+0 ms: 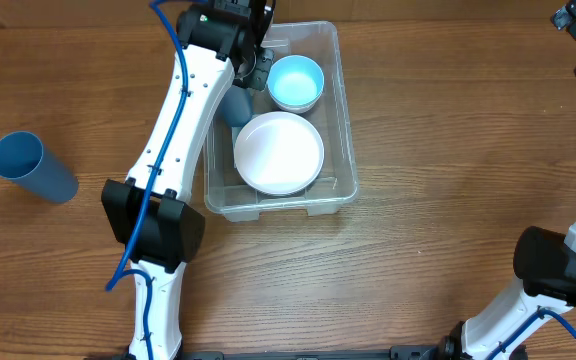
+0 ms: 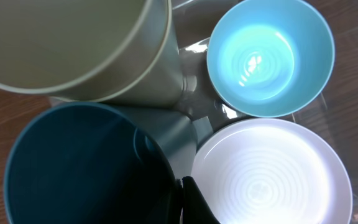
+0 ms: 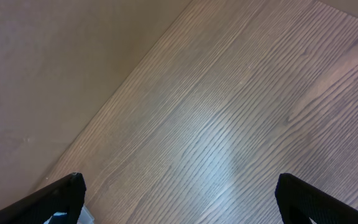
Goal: Pack container
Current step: 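Lower the blue cup into the bin beside the beige cups and release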
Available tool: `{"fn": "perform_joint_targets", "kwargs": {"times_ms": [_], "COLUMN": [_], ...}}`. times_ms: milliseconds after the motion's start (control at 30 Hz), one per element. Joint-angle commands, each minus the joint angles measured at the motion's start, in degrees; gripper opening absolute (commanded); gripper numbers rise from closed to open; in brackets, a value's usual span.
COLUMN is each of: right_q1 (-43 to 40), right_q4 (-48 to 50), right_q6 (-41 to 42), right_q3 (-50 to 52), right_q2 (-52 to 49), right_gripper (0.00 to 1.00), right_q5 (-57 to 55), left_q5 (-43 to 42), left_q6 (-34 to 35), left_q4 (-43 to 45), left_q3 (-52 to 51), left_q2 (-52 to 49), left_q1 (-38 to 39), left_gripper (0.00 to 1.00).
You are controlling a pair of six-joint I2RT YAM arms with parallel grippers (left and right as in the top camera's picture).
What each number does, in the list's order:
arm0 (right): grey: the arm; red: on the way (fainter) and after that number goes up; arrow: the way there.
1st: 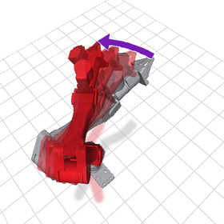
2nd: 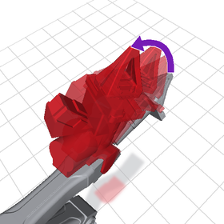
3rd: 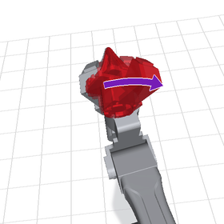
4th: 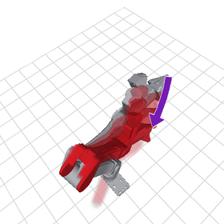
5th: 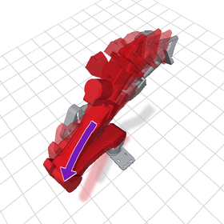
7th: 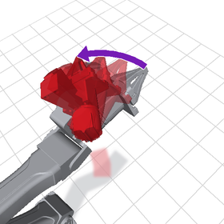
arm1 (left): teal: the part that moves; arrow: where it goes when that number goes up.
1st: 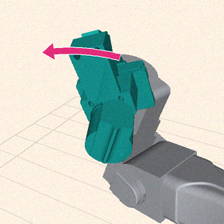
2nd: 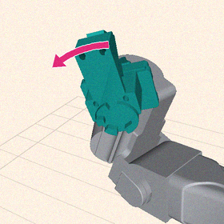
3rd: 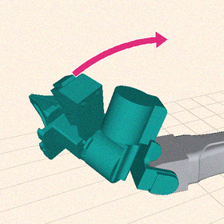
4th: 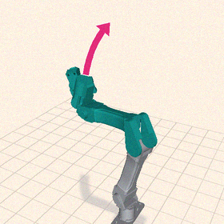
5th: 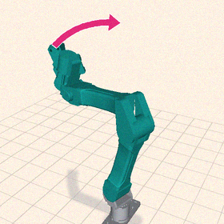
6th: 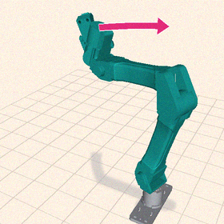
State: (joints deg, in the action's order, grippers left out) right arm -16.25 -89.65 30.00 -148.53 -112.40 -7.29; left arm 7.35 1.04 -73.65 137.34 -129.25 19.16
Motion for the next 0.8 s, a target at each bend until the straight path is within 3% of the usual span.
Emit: {"fn": "perform_joint_targets", "kwargs": {"times_ms": [0, 267, 367, 567, 767], "right_q1": [0.0, 0.0, 0.0, 0.0, 0.0], "right_q4": [0.2, 0.2, 0.2, 0.2, 0.2], "right_q6": [0.2, 0.2, 0.2, 0.2, 0.2], "right_q3": [-0.3, -0.3, -0.3, -0.3, -0.3], "right_q2": [0.1, 0.1, 0.1, 0.1, 0.1], "right_gripper": [1.0, 1.0, 1.0, 1.0, 1.0], "right_q5": [-0.1, -0.1, -0.1, -0.1, -0.1], "left_q5": [2.3, -0.8, -3.6, -7.0, -6.2], "left_q6": [-1.6, -1.5, -1.5, -1.5, -1.4], "left_q4": [0.2, 1.3, 1.8, 3.5, 1.0], "left_q3": [0.5, 0.6, 0.6, 0.6, 0.6], "left_q2": [-2.6, -1.2, 1.6, 8.5, 18.1], "left_q1": [0.0, 0.1, 0.1, 0.1, -0.7], "left_gripper": [0.04, 0.04, 0.1, 0.39, 0.52]}}
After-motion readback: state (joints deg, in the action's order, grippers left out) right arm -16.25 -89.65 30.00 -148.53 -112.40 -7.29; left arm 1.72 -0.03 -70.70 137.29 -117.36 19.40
